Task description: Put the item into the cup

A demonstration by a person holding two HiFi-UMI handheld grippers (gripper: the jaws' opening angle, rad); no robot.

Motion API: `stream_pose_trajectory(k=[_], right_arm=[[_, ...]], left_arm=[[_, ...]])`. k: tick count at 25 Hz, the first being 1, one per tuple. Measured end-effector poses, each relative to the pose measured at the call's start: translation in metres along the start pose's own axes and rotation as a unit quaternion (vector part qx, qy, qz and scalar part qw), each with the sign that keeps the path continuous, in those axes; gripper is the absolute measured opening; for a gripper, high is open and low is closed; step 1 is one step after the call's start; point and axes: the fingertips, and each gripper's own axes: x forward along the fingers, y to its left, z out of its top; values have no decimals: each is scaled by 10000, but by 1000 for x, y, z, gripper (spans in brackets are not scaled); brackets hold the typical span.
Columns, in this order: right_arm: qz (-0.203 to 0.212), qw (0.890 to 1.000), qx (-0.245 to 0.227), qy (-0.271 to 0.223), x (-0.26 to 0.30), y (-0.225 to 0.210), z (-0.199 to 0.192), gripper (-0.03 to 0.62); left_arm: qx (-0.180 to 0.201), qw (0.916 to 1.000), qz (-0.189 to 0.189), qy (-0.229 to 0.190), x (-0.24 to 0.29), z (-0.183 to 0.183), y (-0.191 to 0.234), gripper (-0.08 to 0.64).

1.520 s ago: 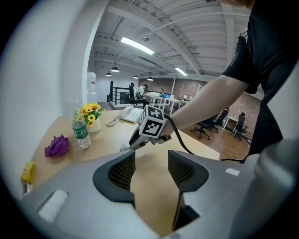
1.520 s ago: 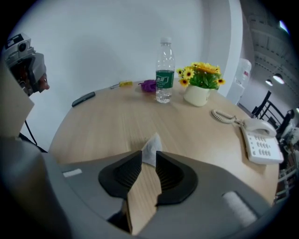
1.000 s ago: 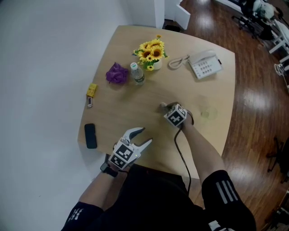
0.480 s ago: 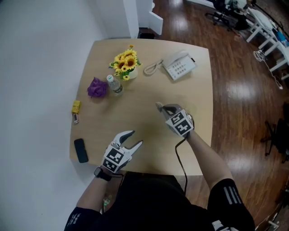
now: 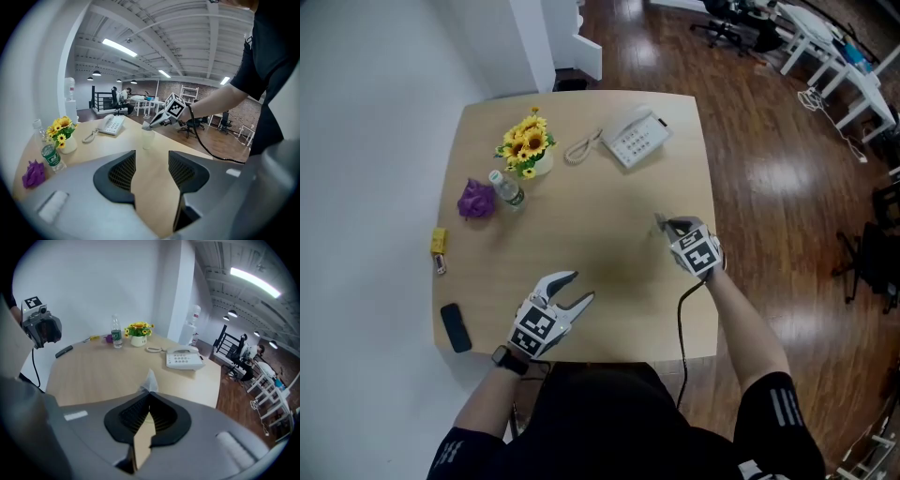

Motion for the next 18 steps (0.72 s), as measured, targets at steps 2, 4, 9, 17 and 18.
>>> stream_pose_trajectory(k=[2,4,9,17,18], right_arm=[[-34,9998,4,179,7,-4,-12,9],[-57,9994,16,344,15,-6,-22,9],[-108,9980,-1,618,27,-10,-34,9],[-114,9978,-26,645,28,-12,-34,51],[-139,9979,-11,627,27,-13,-33,54]], left_arm=[[14,10000,-21,45,2,-2,-4,213],[17,10000,-7,75,1,-3,-6,215],[-33,9999,104,116,-5,-7,-3,215],[-92,9996,214,141,-9,-13,-5,215],[-91,9996,223,133,-10,-13,-5,213]])
